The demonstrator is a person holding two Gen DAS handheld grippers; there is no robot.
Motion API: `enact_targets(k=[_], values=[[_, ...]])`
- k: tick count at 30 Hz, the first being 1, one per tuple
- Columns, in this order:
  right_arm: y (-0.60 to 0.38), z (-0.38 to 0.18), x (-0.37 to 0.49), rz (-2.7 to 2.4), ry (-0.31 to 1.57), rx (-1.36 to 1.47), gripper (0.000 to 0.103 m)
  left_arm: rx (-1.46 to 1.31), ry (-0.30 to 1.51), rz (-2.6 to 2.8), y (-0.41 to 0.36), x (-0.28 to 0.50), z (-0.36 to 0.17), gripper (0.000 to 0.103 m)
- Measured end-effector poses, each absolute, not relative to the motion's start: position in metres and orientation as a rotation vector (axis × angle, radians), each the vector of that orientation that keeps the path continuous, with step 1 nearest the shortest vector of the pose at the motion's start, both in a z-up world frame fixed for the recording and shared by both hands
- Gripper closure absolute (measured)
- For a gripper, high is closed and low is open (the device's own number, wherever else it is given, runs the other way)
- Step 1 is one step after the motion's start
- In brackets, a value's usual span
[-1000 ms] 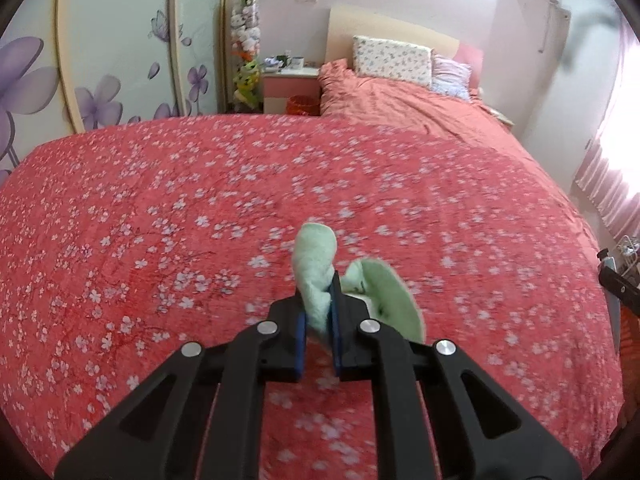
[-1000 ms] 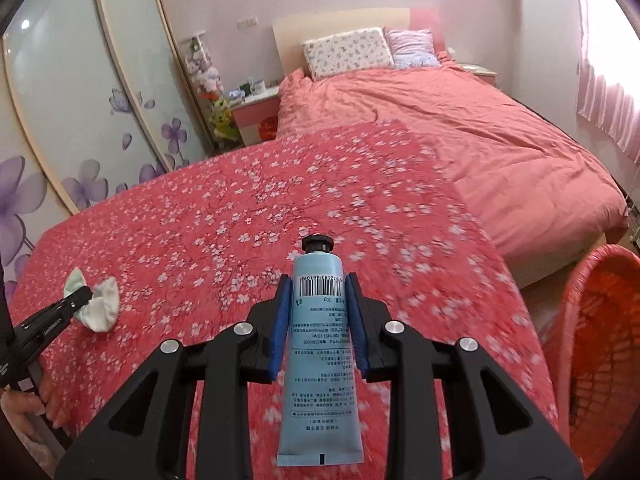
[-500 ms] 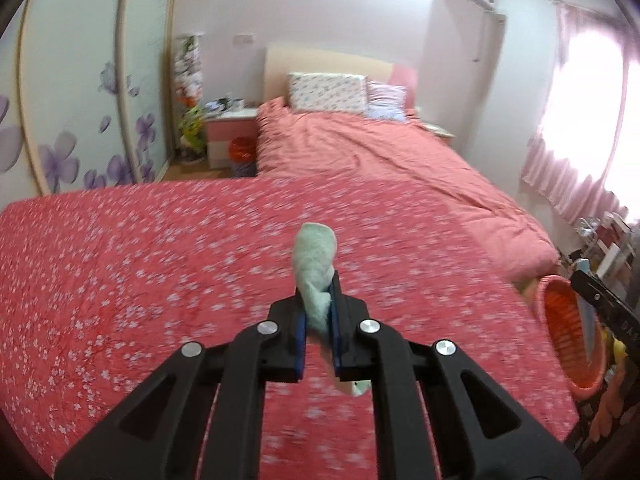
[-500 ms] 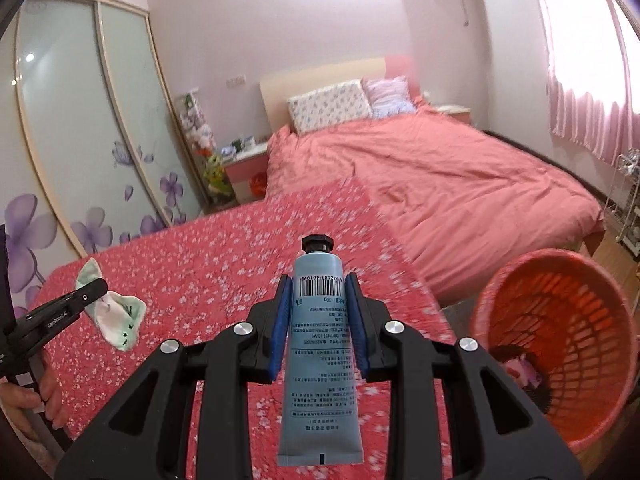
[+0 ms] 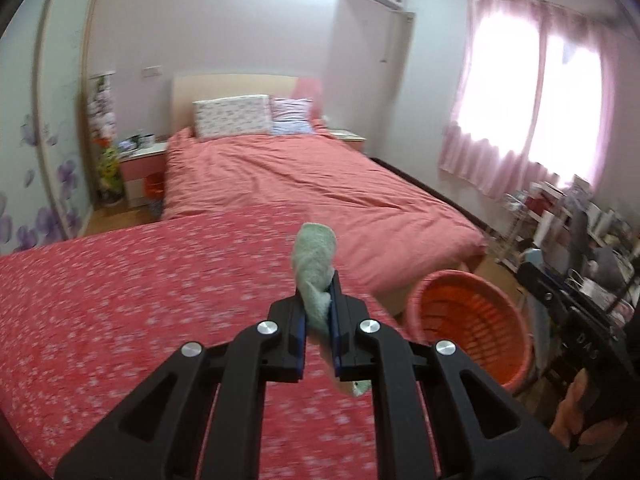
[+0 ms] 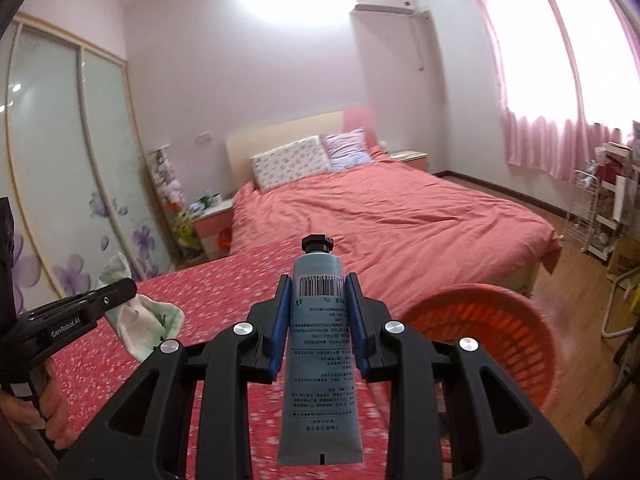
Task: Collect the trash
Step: 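Carry the sock and tube to the orange basket and release both inside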
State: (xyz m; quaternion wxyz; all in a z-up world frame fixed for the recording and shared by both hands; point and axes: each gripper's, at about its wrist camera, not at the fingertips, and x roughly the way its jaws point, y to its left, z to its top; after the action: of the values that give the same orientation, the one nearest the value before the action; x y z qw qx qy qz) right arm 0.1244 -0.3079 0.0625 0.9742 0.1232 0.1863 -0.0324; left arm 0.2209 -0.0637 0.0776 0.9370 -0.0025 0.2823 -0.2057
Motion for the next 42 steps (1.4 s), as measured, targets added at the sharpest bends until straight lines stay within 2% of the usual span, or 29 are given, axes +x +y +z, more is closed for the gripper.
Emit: enact_targets(k=[13, 30, 33, 37, 39, 40, 41, 42], values=[[-0.368, 0.053, 0.110, -0.195, 0.339, 0.315, 0.075, 0.055, 0.614, -0.611, -0.181, 0.215, 0.060, 0.093], [-0.418, 0.019, 0.117, -0.248, 0.392, 0.426, 0.075, 0.100, 0.714, -0.739, -0.272, 0.225, 0.010, 0.092], [-0.424, 0.013, 0.124, -0.241, 0.413, 0.449, 0.075, 0.104, 0.742, -0.731, -0.281, 0.231, -0.001, 0.088], [-0.434, 0.006, 0.129, -0.221, 0.447, 0.491, 0.074, 0.107, 0.781, -0.710, -0.285, 0.242, -0.017, 0.066], [-0.434, 0.005, 0.128, -0.226, 0.461, 0.497, 0.074, 0.112, 0.794, -0.698, -0.283, 0.245, -0.023, 0.065], [-0.433, 0.005, 0.125, -0.231, 0.462, 0.497, 0.073, 0.117, 0.800, -0.685, -0.281, 0.246, -0.026, 0.065], [-0.433, 0.006, 0.124, -0.234, 0.459, 0.498, 0.064, 0.118, 0.804, -0.676, -0.277, 0.248, -0.028, 0.065], [-0.431, 0.007, 0.120, -0.239, 0.454, 0.500, 0.059, 0.116, 0.807, -0.666, -0.273, 0.248, -0.029, 0.064]])
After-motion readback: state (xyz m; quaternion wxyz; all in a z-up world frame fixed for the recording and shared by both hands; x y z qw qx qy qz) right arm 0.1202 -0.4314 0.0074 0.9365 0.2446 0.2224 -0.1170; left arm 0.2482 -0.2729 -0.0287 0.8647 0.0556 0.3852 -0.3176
